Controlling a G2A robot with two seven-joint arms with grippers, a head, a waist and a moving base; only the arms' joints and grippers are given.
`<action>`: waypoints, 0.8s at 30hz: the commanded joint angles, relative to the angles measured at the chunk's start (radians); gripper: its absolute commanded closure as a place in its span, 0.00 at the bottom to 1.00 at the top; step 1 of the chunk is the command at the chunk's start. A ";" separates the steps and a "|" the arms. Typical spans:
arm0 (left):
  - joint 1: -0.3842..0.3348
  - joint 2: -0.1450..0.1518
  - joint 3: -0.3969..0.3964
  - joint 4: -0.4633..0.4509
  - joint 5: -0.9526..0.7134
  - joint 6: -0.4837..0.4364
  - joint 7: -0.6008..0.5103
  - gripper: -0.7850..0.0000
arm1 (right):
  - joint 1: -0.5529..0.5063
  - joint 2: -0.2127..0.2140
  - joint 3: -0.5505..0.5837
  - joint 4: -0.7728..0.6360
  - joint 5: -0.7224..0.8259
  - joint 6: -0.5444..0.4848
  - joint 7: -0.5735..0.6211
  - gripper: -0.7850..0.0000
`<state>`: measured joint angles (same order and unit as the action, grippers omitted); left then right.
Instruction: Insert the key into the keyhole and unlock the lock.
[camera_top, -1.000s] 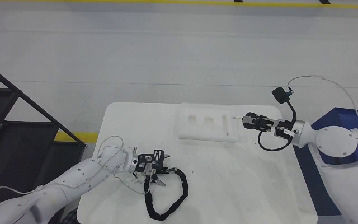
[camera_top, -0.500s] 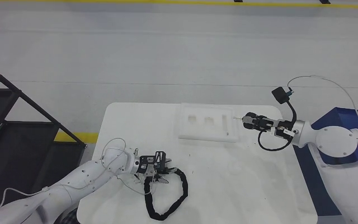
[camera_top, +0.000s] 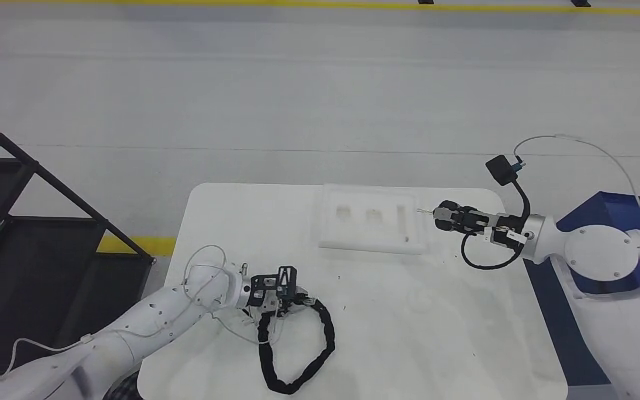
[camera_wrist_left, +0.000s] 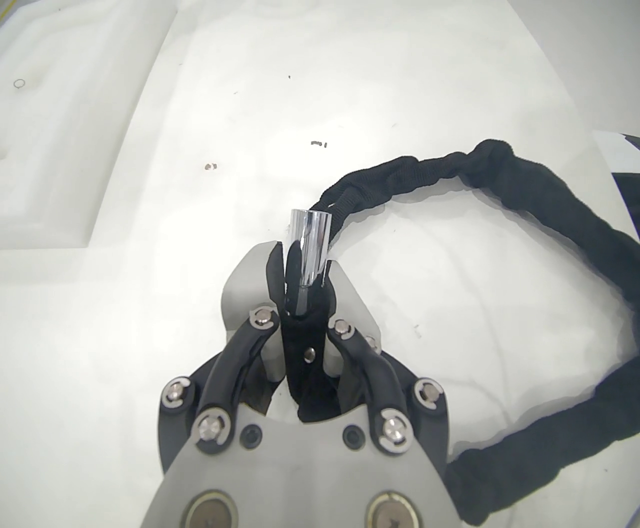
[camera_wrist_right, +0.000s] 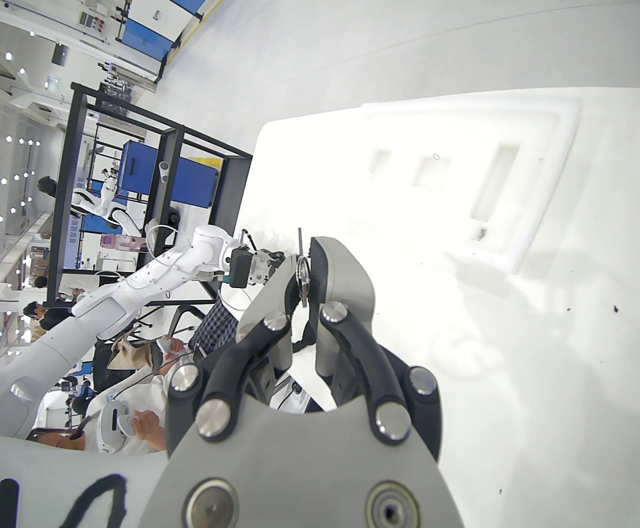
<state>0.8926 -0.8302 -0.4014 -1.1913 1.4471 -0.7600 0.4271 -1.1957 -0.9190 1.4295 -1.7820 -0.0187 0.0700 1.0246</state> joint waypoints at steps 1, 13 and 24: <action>0.001 0.001 -0.013 -0.009 -0.008 -0.013 0.019 1.00 | 0.000 0.000 0.000 0.000 0.000 0.000 0.000 1.00; 0.027 0.021 -0.111 -0.116 -0.123 -0.106 0.093 1.00 | 0.000 0.000 0.000 0.000 0.000 0.000 0.000 1.00; -0.002 -0.006 -0.154 -0.165 -0.219 -0.205 0.151 1.00 | -0.004 0.002 -0.011 -0.011 -0.010 0.017 0.029 1.00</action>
<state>0.8989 -0.8267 -0.5583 -1.3587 1.2442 -0.9524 0.5676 -1.2028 -0.9182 1.4218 -1.7878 -0.0288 0.0801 1.0289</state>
